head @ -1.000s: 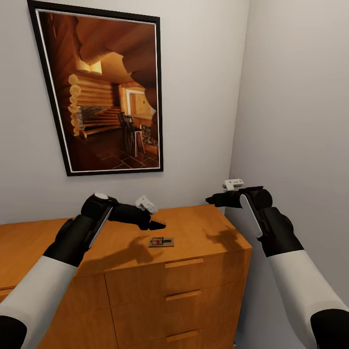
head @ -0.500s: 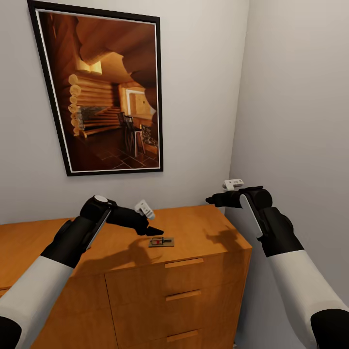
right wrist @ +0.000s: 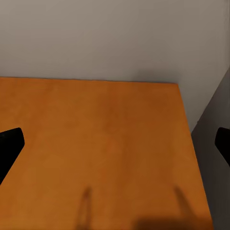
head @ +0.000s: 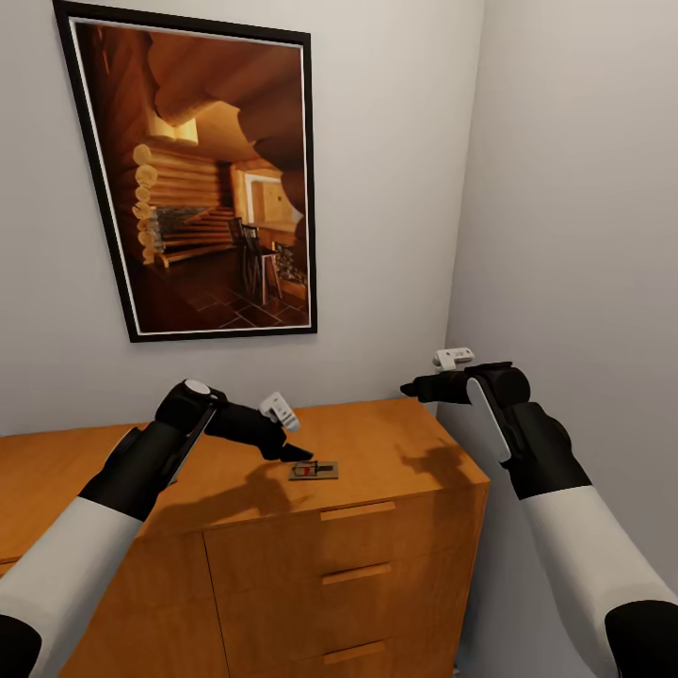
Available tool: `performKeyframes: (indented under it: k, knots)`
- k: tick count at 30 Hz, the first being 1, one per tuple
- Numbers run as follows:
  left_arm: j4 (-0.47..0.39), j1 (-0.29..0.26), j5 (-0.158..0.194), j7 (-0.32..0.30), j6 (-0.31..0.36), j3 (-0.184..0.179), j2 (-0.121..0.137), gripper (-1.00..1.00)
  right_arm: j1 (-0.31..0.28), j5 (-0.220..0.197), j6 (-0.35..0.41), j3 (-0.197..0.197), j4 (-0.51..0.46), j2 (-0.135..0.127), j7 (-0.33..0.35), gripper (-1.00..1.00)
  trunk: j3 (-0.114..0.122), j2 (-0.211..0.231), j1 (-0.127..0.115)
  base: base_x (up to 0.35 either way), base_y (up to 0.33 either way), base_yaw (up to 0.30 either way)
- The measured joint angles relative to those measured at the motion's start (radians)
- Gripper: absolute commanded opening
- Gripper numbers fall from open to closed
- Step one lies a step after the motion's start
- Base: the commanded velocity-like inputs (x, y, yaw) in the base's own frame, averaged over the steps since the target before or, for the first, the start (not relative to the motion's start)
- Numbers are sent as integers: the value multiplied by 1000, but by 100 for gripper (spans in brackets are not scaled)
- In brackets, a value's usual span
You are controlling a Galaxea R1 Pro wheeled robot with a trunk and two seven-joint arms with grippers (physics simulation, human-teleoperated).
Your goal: Take the four mousetraps from the cabinet in the bathroom and place them on the bathroom floor. Make sure all four end up on the same floor surface, and ensure that at least two of them are either under or directly next to the same bathroom sink.
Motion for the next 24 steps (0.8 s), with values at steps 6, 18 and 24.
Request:
performKeyframes:
  k: [6, 18, 24]
  knots:
    - [1, 0, -7, -19, -1, 1, -1, 100, 0, -1, 0, 0, 0, -1, 0, 100, 0, 0, 0, 0, 0, 0]
    - [6, 0, -17, -23, 0, 2, -2, 100, 0, -1, 0, 0, 0, -1, 0, 100, 0, 0, 0, 0, 0, 0]
    - [7, 0, -40, -21, 6, 5, -5, 100, 0, -1, 0, 0, 0, 0, 0, 100, 0, 0, 0, 0, 0, 0]
